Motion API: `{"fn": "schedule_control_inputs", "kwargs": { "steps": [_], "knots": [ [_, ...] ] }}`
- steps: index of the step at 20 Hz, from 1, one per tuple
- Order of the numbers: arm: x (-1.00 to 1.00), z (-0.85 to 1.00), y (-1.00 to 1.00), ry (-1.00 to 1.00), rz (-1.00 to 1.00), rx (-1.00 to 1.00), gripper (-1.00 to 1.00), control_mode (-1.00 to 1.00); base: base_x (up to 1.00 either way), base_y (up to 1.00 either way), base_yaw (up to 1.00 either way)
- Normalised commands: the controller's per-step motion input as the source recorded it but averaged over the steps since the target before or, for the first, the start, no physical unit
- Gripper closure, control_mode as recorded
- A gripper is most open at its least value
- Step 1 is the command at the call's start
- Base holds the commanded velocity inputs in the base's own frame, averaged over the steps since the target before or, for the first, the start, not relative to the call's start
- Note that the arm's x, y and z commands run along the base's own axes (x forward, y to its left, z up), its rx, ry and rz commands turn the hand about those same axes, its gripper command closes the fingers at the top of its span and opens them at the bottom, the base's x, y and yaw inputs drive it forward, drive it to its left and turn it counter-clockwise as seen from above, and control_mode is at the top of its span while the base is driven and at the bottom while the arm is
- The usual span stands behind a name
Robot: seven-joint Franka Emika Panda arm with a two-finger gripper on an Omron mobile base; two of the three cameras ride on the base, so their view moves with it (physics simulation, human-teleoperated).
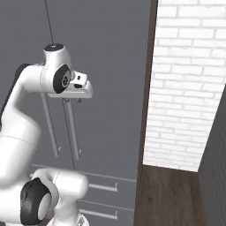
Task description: Take the strawberry from the fridge and place it on top of the pancake, located on the dining counter.
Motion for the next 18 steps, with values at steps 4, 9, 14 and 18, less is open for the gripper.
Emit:
{"fn": "schedule_control_inputs", "kwargs": {
  "steps": [4,9,14,18],
  "knots": [
    [0.0,0.0,0.0,0.0,0.0,0.0,-1.0,1.0,-0.06,0.0,0.0],
    [0.0,0.0,0.0,0.0,0.0,0.0,-1.0,1.0,-0.64,0.16,0.0],
    [0.0,0.0,0.0,0.0,0.0,0.0,-1.0,1.0,-0.15,0.54,0.0],
    [0.0,0.0,0.0,0.0,0.0,0.0,-1.0,1.0,0.04,0.13,0.0]
  ]
}}
